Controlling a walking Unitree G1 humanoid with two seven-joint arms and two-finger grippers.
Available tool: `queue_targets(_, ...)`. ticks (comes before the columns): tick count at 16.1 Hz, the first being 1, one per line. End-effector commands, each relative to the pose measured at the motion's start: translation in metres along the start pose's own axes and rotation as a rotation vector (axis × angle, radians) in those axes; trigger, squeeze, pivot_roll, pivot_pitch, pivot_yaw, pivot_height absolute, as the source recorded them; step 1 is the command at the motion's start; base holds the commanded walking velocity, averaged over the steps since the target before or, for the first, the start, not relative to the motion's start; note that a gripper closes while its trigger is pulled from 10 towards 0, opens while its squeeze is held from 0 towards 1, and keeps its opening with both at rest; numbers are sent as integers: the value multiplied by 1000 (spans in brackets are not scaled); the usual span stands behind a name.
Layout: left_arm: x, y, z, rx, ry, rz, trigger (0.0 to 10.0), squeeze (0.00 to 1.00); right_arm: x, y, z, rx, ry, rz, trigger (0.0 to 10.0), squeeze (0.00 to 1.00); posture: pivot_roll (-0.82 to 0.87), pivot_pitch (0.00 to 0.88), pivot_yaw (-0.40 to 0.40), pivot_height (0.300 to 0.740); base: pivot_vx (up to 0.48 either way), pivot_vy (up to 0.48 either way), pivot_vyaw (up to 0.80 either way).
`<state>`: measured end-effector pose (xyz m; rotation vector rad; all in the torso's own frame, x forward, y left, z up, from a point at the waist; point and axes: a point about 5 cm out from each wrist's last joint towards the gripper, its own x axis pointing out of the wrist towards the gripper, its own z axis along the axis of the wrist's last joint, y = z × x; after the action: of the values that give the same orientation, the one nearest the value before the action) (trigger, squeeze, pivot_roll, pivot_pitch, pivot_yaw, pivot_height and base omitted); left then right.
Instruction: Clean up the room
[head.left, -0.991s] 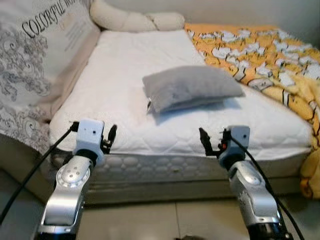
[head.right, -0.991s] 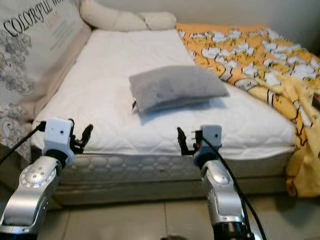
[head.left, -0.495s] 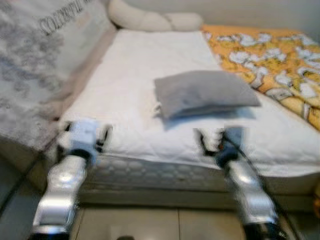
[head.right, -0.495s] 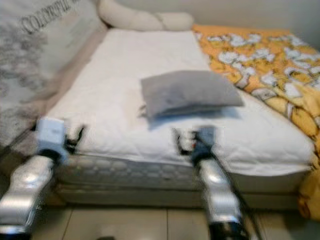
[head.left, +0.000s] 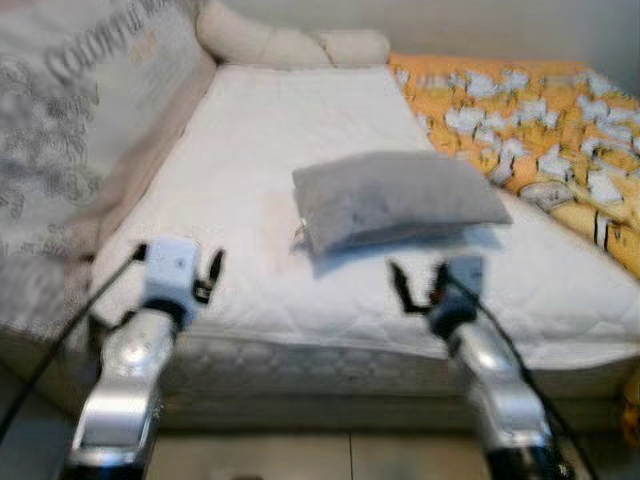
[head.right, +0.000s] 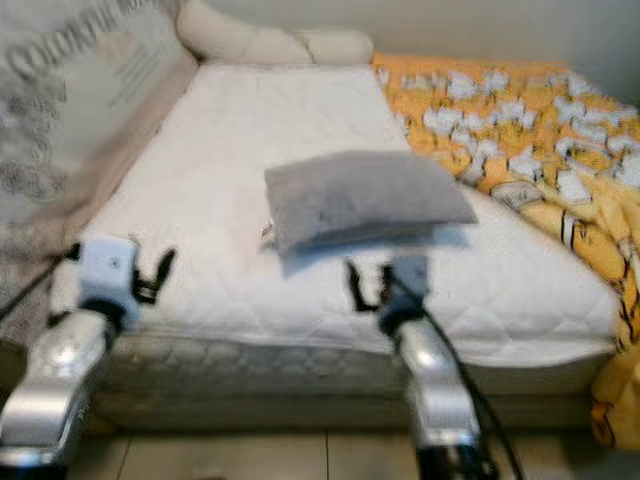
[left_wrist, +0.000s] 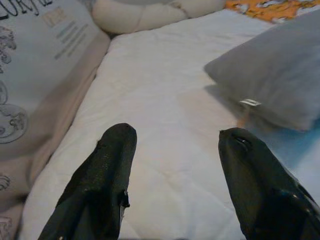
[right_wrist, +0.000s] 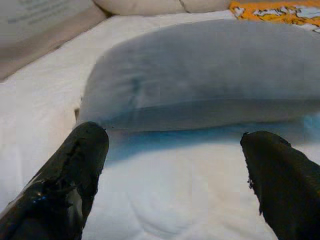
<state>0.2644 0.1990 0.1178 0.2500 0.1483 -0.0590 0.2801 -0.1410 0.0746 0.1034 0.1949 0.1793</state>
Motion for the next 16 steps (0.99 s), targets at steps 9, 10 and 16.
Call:
queue_targets(9,2,-8,1,-1,-8,-32,10000,0,-1,-14,4,-6,-9,-47,10000,0,-7,0,-12,740,320,0,0)
queue_targets(10,3,-8,1,0,-7,-32,10000,0,-1,-14,4,-6,-8,-48,10000,0,-6,0,-12,740,326,0,0)
queue_targets(16,4,-8,1,1,-9,-34,10000,0,0,-14,4,-6,-6,-46,10000,0,-3,0,-11,740,319,0,0)
